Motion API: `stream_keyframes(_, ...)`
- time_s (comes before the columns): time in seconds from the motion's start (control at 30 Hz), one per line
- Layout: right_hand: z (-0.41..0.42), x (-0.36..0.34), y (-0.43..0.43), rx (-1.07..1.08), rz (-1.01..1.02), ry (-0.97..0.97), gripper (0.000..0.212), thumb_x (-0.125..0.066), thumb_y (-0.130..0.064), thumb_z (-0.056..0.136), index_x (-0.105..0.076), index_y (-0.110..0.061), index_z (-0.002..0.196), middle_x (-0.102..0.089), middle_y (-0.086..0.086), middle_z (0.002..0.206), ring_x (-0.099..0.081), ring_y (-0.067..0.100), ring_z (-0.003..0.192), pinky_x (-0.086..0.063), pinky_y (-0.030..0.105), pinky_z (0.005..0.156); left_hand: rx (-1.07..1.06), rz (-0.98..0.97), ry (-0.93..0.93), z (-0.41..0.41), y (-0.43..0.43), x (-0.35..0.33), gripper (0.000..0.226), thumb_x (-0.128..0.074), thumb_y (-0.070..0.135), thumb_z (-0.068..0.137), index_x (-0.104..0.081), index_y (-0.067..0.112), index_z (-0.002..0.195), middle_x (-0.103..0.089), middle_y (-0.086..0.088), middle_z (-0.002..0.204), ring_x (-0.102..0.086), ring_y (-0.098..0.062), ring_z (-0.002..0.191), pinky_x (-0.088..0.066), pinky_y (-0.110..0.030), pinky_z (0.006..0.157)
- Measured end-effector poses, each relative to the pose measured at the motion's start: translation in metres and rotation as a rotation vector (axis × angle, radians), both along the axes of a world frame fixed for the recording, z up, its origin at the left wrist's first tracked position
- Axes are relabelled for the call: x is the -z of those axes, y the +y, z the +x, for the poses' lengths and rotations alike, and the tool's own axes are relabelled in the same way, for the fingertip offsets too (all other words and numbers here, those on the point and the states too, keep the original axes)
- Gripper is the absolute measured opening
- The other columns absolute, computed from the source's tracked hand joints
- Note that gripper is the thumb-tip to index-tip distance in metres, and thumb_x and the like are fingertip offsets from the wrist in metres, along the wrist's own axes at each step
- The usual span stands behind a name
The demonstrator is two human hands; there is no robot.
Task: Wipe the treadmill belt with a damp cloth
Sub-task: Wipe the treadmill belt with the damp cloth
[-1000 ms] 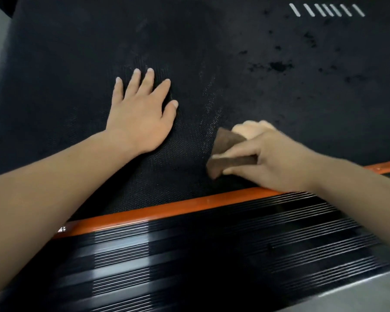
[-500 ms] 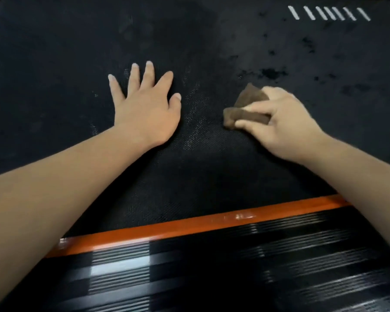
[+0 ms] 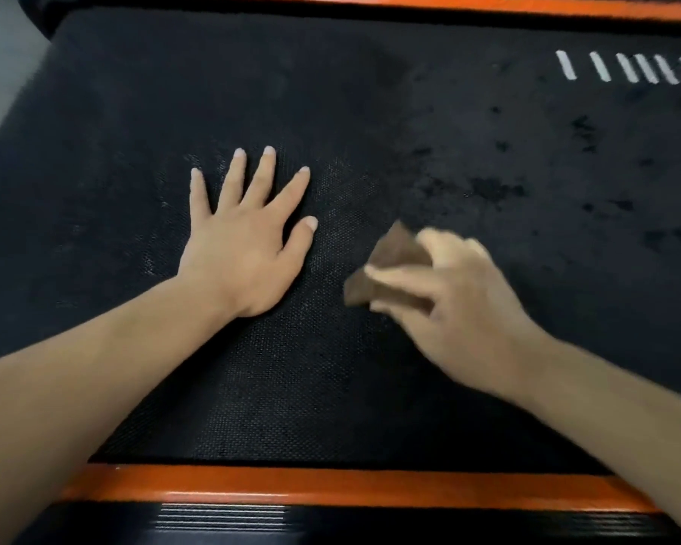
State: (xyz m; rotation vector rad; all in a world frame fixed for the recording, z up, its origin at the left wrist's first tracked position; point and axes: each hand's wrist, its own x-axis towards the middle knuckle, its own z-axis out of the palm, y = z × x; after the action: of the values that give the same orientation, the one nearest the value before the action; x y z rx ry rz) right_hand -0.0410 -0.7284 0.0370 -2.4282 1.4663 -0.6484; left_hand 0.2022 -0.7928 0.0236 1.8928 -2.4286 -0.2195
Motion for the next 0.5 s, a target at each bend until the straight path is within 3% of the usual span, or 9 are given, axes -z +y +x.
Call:
stream_keyframes(0.1,-0.011,-0.006,-0.026,-0.099,-0.01,0.1,0.037,-0.055,-0.049,0.091,-0.075,-0.031,0.116,-0.052,0.003,0.087,-0.051,0.027,0.08,-0.041,0.039,0.072,-0.01,0.0,0.007,0.0,0.001,-0.002,0.069,-0.008,0.066,0.098,-0.011,0.042,0.163,0.0,0.0,0.174,0.009,-0.027,0.159,0.008,-0.062,0.124)
stream_keyframes(0.2,-0.029,-0.009,-0.111,0.228,-0.042,0.086,0.031,-0.059,-0.05,0.094,-0.075,-0.033,0.115,-0.054,0.01,0.095,-0.057,0.04,0.093,-0.048,0.047,0.085,-0.021,0.018,0.011,-0.002,0.002,-0.003,0.069,-0.008,0.066,0.097,-0.011,0.044,0.163,0.0,0.002,0.174,0.01,-0.025,0.159,0.009,-0.061,0.124)
stream_keyframes(0.27,-0.028,-0.004,-0.125,0.312,-0.024,0.048,0.027,-0.062,-0.047,0.094,-0.074,-0.035,0.115,-0.054,0.007,0.099,-0.057,0.038,0.099,-0.044,0.043,0.09,-0.03,0.027,0.015,-0.002,0.002,-0.004,0.069,-0.009,0.066,0.097,-0.012,0.044,0.163,-0.001,0.002,0.174,0.01,-0.024,0.159,0.009,-0.061,0.124)
stream_keyframes(0.43,-0.013,-0.007,-0.054,-0.099,0.06,0.056,0.03,-0.062,-0.044,0.093,-0.074,-0.033,0.118,-0.058,0.005,0.095,-0.049,0.024,0.086,-0.037,0.039,0.082,-0.026,0.019,0.007,-0.004,0.001,-0.007,0.068,-0.012,0.064,0.098,-0.014,0.041,0.163,-0.003,0.0,0.174,0.008,-0.027,0.159,0.006,-0.063,0.124)
stream_keyframes(0.5,-0.018,-0.009,-0.083,-0.074,0.017,0.123,0.032,-0.059,-0.048,0.092,-0.073,-0.035,0.117,-0.058,0.008,0.096,-0.053,0.03,0.091,-0.041,0.042,0.084,-0.025,0.025,0.002,-0.004,0.003,-0.006,0.068,-0.012,0.063,0.099,-0.016,0.04,0.163,-0.004,-0.002,0.174,0.006,-0.029,0.159,0.005,-0.065,0.123)
